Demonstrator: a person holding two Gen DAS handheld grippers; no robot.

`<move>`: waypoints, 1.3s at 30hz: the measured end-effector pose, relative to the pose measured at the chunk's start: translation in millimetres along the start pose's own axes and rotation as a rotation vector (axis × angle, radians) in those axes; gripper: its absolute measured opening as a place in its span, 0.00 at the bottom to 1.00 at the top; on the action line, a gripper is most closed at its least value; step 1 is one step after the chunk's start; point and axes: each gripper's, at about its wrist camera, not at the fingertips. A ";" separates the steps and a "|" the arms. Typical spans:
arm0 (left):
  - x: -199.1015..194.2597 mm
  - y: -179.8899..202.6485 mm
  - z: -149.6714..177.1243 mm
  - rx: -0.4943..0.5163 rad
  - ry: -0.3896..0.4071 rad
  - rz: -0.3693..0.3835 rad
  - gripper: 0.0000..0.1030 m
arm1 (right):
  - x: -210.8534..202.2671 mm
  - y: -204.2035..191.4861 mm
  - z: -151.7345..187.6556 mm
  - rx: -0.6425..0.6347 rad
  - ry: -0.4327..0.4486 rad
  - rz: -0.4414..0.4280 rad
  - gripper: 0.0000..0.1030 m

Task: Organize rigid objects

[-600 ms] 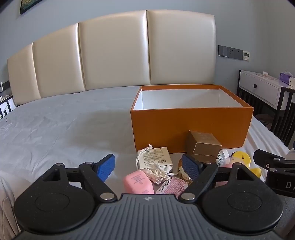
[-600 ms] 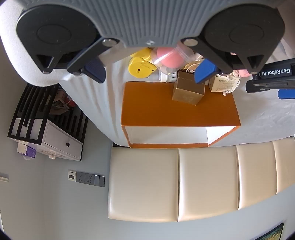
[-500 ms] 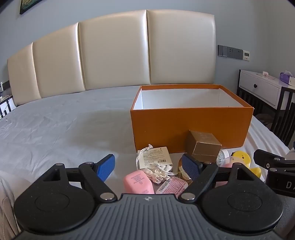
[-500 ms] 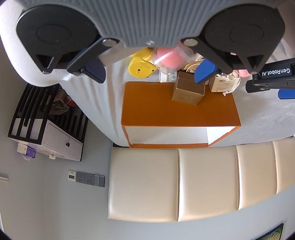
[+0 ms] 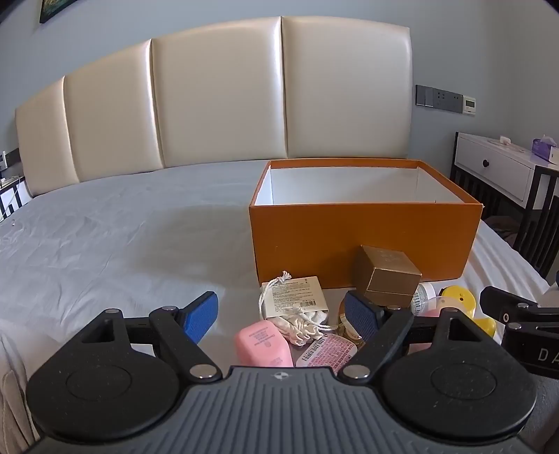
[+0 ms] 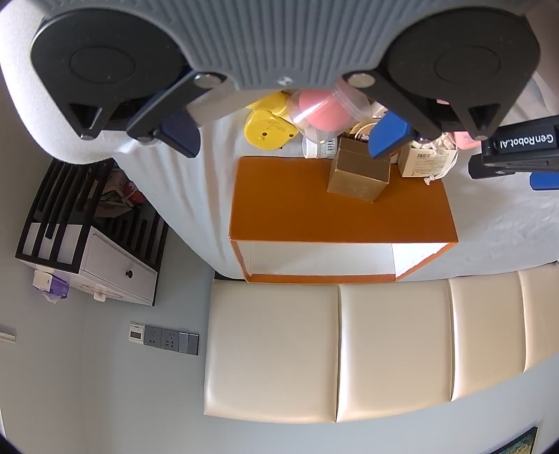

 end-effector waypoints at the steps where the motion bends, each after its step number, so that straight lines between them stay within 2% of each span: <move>1: 0.4 -0.8 0.3 0.000 0.000 0.000 0.93 | -1.0 1.0 0.0 0.000 0.000 0.000 0.98; 39: 0.7 0.6 -0.7 0.003 -0.007 -0.004 0.93 | 0.0 -1.3 1.6 -0.005 -0.002 0.004 0.98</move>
Point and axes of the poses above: each gripper's, at about its wrist camera, not at the fingertips, and x roughly the way its jaws point, y to its right, z to its underside, and after that the axes turned 9 degrees about -y, right-handed
